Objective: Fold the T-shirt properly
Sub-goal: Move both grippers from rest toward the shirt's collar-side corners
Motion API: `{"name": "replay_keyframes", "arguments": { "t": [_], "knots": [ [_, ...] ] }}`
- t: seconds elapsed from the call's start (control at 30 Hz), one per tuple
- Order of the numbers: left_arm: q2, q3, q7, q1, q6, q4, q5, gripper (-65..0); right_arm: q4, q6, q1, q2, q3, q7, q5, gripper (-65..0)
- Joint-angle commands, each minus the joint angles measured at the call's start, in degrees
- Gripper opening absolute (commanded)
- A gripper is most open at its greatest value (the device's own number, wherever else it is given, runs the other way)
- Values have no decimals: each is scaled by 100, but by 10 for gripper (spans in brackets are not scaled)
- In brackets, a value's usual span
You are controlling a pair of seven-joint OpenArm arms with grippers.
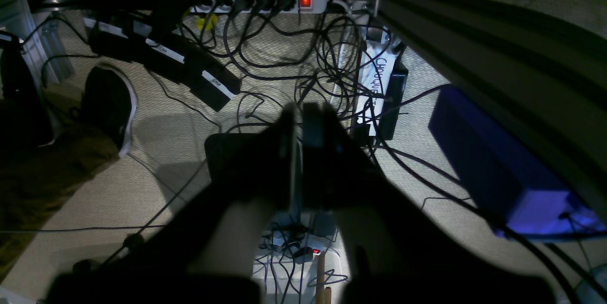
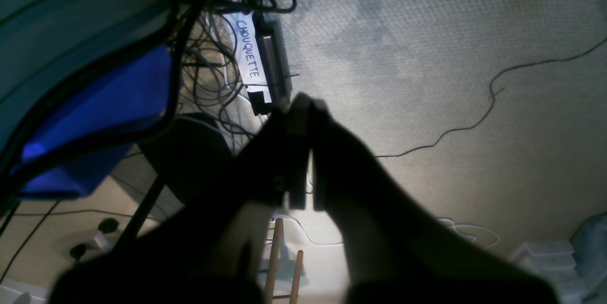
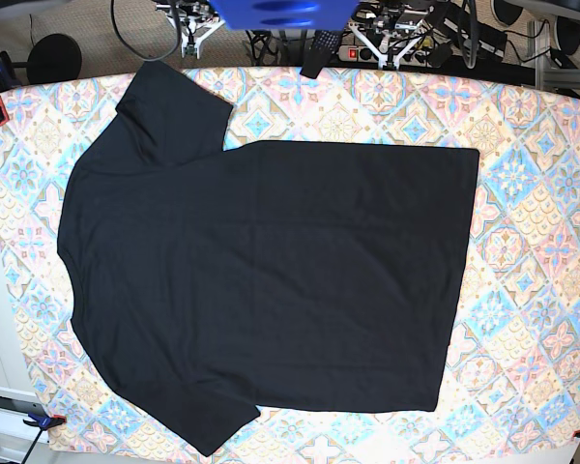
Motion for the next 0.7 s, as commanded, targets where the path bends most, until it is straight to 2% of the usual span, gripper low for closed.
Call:
{"name": "replay_keyframes", "arguments": {
  "t": [0.0, 0.33, 0.43, 0.57, 0.67],
  "knots": [
    [-8, -16, -23, 48, 23, 33, 21, -638, 0, -27, -51, 5, 1, 30, -8, -650],
    [-26, -7, -23, 66, 23, 33, 21, -638, 0, -27, -51, 5, 1, 30, -8, -650],
    [-176, 28, -23, 163, 23, 25, 30, -638, 0, -27, -78, 5, -17, 30, -8, -650],
    [-492, 722, -23, 497, 23, 192, -14, -638, 70, -27, -517, 5, -25, 39, -17, -650],
    [-835, 1329, -31, 919, 32, 631, -49, -638, 598, -27, -957, 111, -8, 30, -17, -650]
  ]
}}
